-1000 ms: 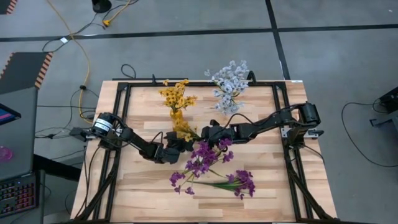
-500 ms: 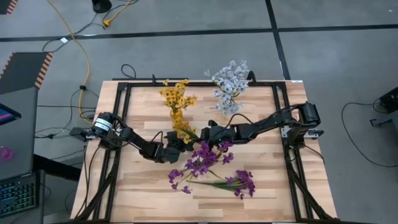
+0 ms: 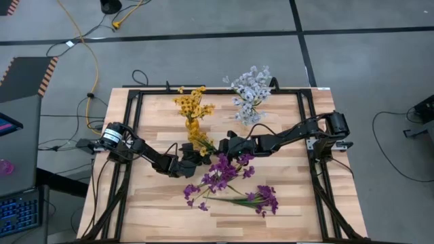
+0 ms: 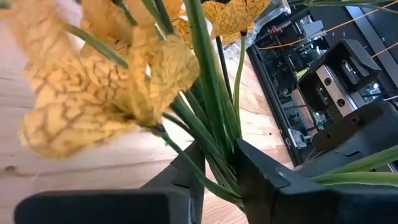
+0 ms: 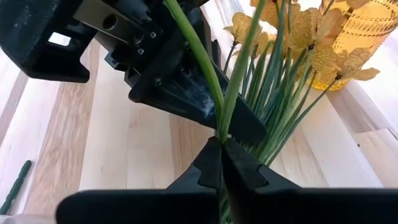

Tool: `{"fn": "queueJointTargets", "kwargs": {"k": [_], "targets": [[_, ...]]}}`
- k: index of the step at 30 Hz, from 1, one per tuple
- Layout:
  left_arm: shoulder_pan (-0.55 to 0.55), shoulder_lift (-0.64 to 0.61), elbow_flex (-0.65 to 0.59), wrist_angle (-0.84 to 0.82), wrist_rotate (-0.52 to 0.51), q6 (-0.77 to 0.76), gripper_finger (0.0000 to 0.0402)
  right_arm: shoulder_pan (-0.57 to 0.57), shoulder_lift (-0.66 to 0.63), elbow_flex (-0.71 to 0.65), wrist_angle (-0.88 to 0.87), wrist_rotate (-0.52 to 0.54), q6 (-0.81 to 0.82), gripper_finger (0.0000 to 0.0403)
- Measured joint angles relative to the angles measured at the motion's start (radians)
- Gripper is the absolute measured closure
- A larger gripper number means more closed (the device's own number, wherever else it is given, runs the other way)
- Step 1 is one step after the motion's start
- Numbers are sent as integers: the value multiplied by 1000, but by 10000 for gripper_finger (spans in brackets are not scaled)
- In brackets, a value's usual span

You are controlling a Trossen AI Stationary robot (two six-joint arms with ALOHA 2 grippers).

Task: Sort flowers into vase by color
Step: Put the yellow flowers into the yellow vase

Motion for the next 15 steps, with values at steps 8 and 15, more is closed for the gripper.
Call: {"fn": "queueJointTargets", "kwargs": {"k": [8,15], "targets": [[0,1,0,3,-2,27,359,0,0,0,-5,1,94,300],[-14,3,-2,-5,-51,85,380,0,0,0,-19,1,105,210]]}}
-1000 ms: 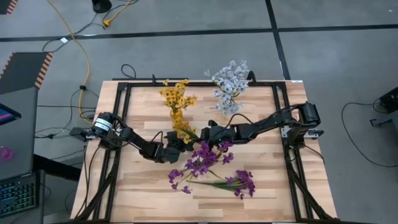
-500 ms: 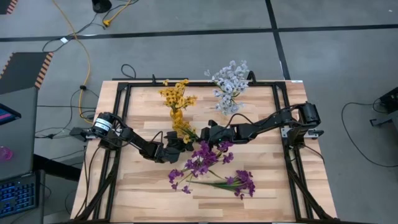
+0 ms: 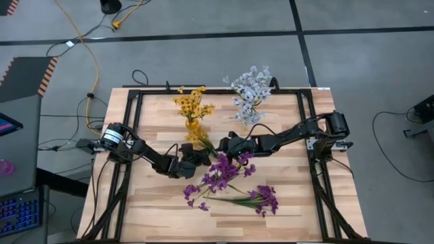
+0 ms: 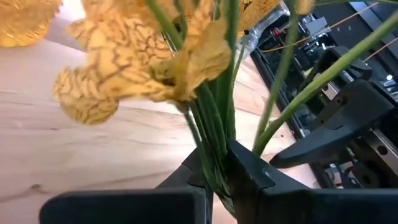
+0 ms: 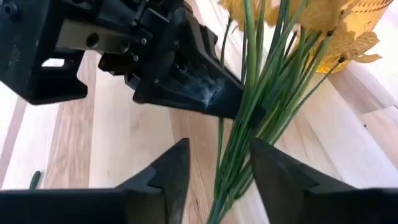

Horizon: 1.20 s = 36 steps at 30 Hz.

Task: Sort flowers into vase by color
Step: Put the yellow flowers into the yellow vase

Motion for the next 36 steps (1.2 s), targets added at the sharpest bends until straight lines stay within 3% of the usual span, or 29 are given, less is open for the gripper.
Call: {"fn": "queueJointTargets", "kwargs": {"k": [6,20,23,28,36], "targets": [[-12,0,0,0,-5,41,389,0,0,0,-53,1,0,164],[-40,-16,-10,-6,-7,66,390,-1,0,0,-155,-27,3,165],[-46,-54,-10,-20,-23,132,390,-2,0,0,-164,-27,3,165],[-47,-172,-10,-179,-28,199,390,-2,0,0,-179,-27,3,165],[-54,-441,-10,-622,-31,192,391,-2,0,0,-173,-27,3,165]]}}
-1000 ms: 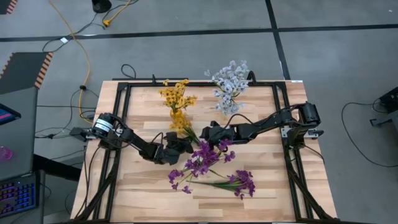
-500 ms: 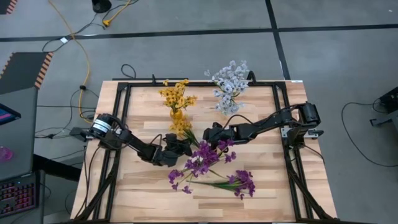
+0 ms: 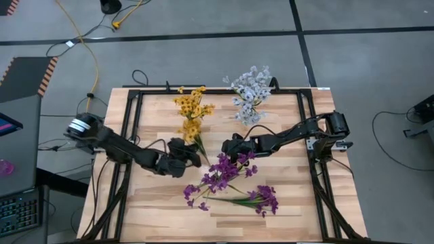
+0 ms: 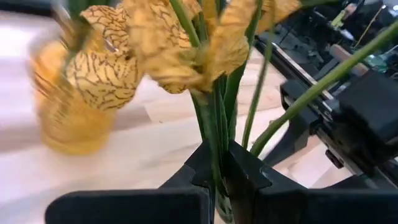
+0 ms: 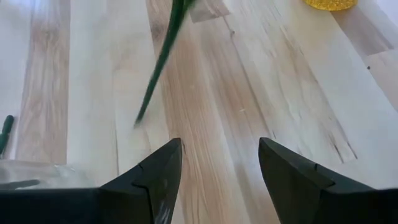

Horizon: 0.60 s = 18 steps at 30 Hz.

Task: Sort flowers into vase by color
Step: Put the yellow flowers into the yellow vase

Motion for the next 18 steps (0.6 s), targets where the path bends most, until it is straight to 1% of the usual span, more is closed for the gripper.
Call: {"fn": "queueJointTargets", "kwargs": {"k": [2,6,12,16,18], "targets": [[-7,-72,0,-78,-19,27,391,0,0,0,0,1,0,165],[-23,-209,0,-162,-83,117,391,0,0,0,0,1,0,165],[-32,-380,0,-173,-171,340,391,0,0,0,0,2,-1,165],[-32,-464,0,-173,-254,496,391,0,0,0,0,2,-1,165],[-32,-493,0,-170,-294,547,391,0,0,0,0,2,-1,165]]}}
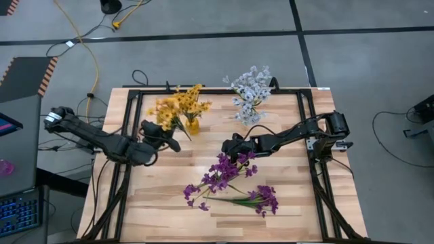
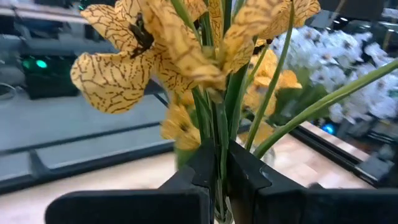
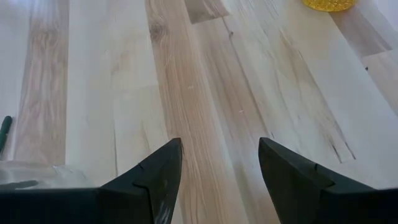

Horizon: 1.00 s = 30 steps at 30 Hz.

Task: Sort flowers into vase by color
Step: Put the yellow flowers into the yellow vase

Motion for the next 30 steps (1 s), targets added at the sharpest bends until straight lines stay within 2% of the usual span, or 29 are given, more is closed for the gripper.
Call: {"fn": "queueJointTargets", "kwargs": {"k": [11,19,24,30], "targets": [[0,-38,0,2,-130,160,391,0,0,0,40,7,0,165],[0,-39,0,5,-213,194,391,-3,10,-1,135,99,-9,165],[0,-80,0,4,-156,256,391,-7,11,-1,169,153,-10,165],[0,-184,0,4,26,399,391,-6,11,-1,262,200,-60,165]]}}
